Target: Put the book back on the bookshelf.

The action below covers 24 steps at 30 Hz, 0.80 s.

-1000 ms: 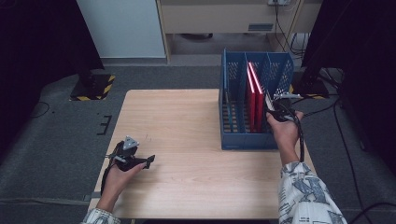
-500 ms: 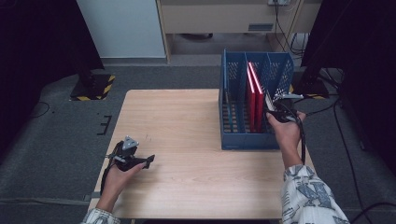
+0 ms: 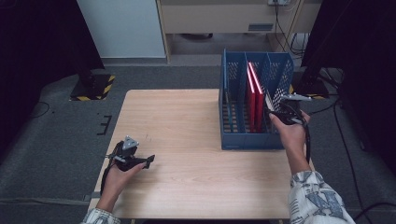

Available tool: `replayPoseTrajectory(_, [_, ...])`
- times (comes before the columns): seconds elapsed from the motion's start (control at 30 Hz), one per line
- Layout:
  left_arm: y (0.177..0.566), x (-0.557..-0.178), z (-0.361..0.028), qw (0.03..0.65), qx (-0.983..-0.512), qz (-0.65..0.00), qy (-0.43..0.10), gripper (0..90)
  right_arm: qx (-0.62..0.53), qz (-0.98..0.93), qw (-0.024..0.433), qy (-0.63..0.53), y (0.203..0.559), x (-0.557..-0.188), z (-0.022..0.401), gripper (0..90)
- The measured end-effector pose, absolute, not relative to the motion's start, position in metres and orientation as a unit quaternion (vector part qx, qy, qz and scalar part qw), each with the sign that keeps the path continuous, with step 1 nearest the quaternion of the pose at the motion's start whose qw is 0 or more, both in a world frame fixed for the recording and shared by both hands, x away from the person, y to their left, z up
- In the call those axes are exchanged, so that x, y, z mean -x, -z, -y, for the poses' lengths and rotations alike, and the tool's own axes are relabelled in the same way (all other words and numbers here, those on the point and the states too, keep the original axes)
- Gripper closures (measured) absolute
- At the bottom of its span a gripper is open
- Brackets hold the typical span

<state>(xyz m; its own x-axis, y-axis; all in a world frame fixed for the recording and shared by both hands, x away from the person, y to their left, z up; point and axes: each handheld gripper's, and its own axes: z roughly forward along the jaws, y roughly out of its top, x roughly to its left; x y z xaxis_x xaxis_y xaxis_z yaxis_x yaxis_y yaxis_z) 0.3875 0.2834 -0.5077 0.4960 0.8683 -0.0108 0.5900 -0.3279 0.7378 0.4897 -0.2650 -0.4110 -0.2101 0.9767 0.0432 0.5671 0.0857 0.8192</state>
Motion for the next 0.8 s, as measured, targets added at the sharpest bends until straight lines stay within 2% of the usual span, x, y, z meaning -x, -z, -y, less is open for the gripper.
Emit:
replayPoseTrajectory(0.27, [0.508, -0.387, -0.283, 0.351, -0.79, -0.461, -0.198, 4.2, -0.554, -0.68, 0.276, -0.393, 0.409, -0.483, 0.267, 24.4])
replayPoseTrajectory(0.8, [0.508, -0.388, -0.283, 0.349, -0.792, -0.461, -0.197, 4.2, -0.549, -0.678, 0.274, -0.403, 0.408, -0.473, 0.272, 22.9])
